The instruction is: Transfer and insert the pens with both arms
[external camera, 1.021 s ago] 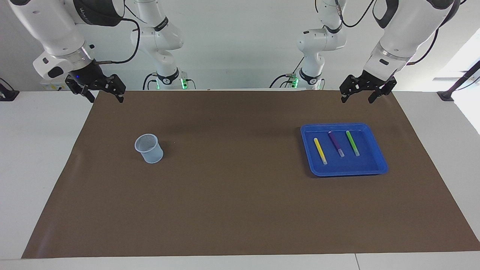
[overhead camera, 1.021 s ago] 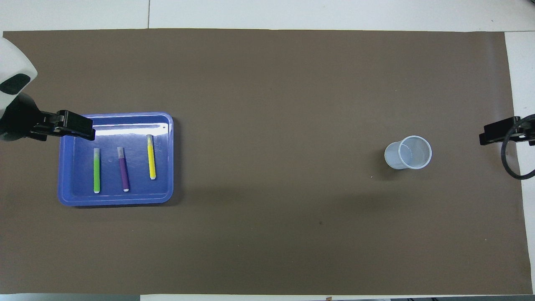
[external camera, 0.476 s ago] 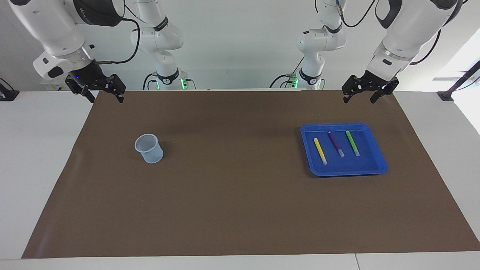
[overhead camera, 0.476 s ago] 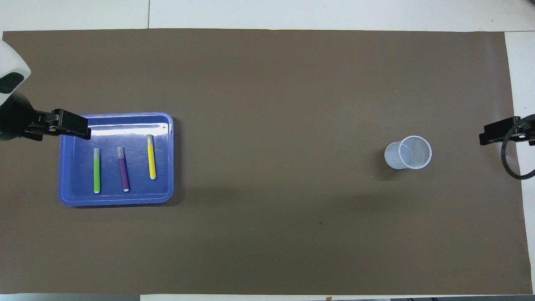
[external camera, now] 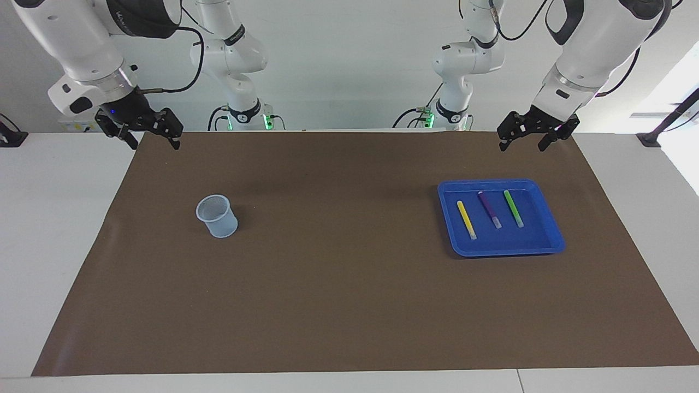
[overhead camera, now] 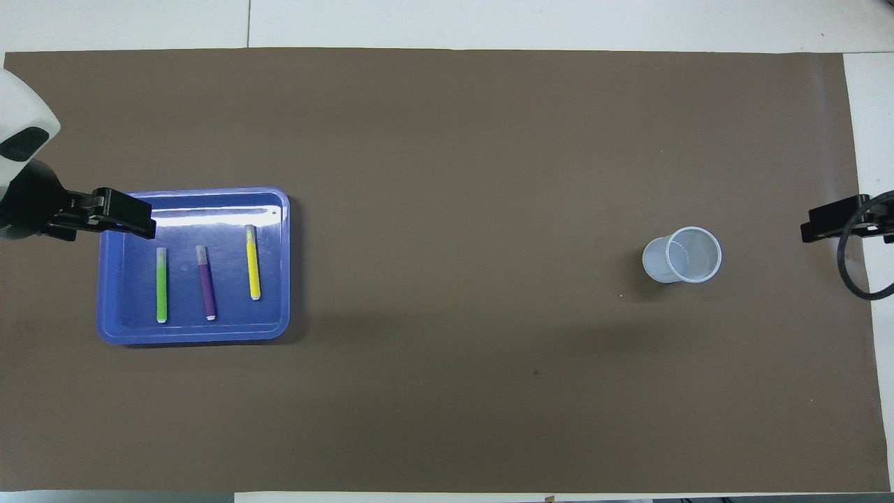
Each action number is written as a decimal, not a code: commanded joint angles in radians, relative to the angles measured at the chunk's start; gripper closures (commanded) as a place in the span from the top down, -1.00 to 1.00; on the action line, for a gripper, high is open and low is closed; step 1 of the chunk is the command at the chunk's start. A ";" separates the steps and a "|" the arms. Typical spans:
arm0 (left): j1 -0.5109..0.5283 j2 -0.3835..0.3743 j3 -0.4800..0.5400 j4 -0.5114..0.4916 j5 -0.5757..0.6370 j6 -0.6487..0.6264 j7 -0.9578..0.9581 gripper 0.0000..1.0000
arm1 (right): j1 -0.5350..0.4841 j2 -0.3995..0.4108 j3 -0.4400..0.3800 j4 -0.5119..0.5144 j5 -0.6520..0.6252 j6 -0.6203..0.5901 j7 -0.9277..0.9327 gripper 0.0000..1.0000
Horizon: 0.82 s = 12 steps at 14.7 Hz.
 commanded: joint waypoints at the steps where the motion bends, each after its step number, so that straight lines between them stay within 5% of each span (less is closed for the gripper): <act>1: 0.010 -0.070 -0.002 -0.112 0.018 0.060 0.004 1.00 | -0.009 -0.010 0.004 -0.008 -0.001 -0.009 -0.014 1.00; 5: 0.094 -0.125 -0.002 -0.263 0.019 0.178 0.028 1.00 | -0.009 -0.011 0.004 -0.008 -0.001 -0.009 -0.014 1.00; 12: 0.215 -0.070 -0.002 -0.456 0.018 0.408 0.255 1.00 | -0.009 -0.010 0.004 -0.008 -0.001 -0.009 -0.014 1.00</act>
